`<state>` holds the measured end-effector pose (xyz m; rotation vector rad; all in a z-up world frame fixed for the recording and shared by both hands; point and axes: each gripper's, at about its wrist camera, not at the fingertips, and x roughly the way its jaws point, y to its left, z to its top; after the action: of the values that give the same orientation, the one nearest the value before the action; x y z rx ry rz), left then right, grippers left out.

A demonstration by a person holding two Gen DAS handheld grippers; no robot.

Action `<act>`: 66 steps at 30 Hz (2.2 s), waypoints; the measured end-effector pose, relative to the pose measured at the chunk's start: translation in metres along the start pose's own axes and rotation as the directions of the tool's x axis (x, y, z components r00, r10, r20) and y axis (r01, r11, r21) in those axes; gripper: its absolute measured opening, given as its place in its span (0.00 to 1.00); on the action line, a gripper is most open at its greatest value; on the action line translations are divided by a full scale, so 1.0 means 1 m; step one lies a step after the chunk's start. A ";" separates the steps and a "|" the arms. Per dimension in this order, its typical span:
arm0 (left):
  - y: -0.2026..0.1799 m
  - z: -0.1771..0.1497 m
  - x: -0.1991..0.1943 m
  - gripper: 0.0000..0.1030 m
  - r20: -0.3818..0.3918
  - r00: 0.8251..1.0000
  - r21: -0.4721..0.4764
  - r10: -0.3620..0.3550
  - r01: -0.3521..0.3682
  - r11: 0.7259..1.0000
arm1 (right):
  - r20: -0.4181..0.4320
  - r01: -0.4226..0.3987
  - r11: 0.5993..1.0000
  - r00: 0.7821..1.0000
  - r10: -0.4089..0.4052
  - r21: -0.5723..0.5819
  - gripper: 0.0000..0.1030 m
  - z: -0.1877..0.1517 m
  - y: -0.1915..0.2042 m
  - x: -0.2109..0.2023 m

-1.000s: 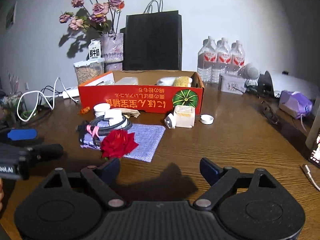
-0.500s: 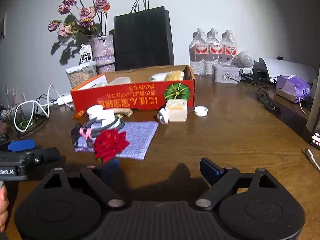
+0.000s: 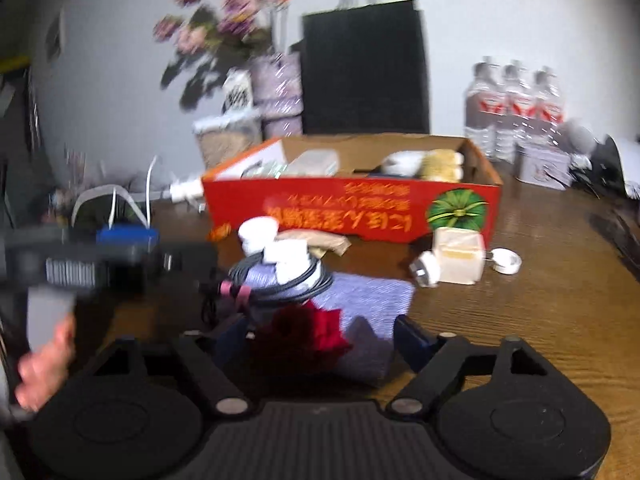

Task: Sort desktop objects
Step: 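Grasp the red rose with right tool while left tool grasps white round lid, then carry the rose and lid into the cardboard box and open both tools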

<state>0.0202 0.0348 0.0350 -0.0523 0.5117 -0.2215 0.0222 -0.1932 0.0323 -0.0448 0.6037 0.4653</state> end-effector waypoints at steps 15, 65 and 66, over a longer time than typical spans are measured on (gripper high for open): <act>-0.019 0.023 0.037 0.88 -0.053 0.996 0.024 -0.071 0.072 0.997 | 0.018 0.053 0.993 0.998 -0.055 0.106 0.34 -0.013 -0.040 -0.023; -0.062 -0.072 -0.068 0.55 -0.134 0.991 0.135 -0.009 0.028 0.990 | -0.023 0.021 1.000 1.000 -0.021 -0.008 0.53 -0.052 0.020 -0.077; -0.060 -0.072 -0.066 0.38 -0.149 0.989 0.121 -0.017 0.036 0.992 | -0.024 0.026 1.000 0.999 -0.026 -0.012 0.43 -0.052 0.020 -0.075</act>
<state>-0.0833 -0.0089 0.0104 0.0780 0.6438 -0.2840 -0.0685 -0.2144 0.0329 -0.0692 0.6236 0.4434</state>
